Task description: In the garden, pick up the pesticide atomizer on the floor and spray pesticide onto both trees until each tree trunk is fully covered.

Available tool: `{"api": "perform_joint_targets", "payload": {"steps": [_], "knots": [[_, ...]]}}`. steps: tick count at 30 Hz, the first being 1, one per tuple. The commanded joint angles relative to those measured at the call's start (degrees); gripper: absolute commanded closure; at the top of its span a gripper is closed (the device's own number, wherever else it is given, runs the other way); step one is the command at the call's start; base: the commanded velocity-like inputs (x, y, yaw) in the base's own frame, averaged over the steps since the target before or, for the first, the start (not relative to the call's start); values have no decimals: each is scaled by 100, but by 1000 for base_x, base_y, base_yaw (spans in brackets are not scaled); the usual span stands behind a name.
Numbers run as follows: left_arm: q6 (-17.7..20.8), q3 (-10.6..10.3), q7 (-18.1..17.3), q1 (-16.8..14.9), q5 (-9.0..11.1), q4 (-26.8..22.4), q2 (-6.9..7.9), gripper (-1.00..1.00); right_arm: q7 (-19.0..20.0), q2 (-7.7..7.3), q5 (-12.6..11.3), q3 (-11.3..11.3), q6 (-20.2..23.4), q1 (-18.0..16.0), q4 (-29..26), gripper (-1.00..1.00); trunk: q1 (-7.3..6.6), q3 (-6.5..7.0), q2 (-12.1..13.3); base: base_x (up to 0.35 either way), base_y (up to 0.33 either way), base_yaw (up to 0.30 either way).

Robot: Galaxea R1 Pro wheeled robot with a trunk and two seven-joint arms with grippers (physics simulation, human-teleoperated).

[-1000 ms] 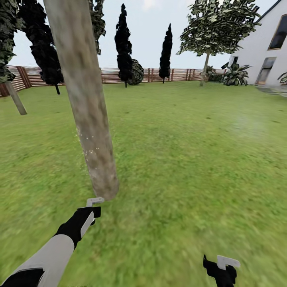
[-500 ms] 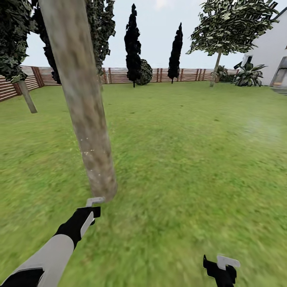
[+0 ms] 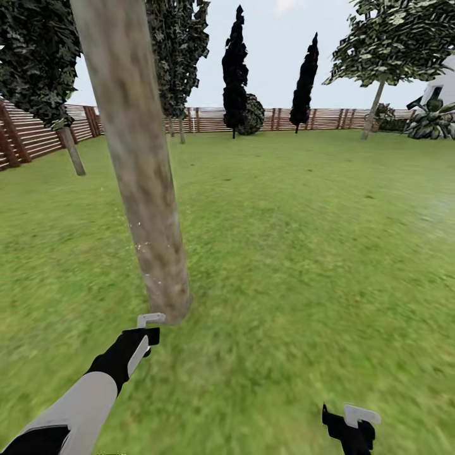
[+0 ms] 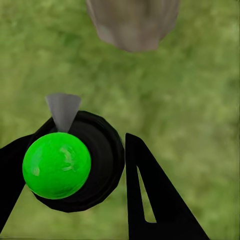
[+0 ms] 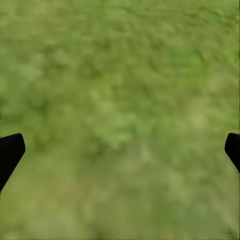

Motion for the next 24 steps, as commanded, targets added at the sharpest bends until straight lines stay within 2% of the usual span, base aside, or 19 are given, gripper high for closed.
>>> {"api": "perform_joint_targets", "payload": {"steps": [1,4,12,24], "knots": [[0,0,0,1,-3,0,1,100,0,0,0,0,0,0,0,-100,0,0,0,116,-263,276],[0,-1,0,-2,-1,0,1,100,0,0,0,0,0,2,0,-100,0,0,0,116,-263,226],[0,0,0,-5,4,0,3,100,0,0,0,0,0,3,0,-100,0,0,0,116,-263,28],[0,0,0,-1,4,0,2,100,1,0,0,0,0,0,0,-100,0,0,0,116,-263,227]]}}
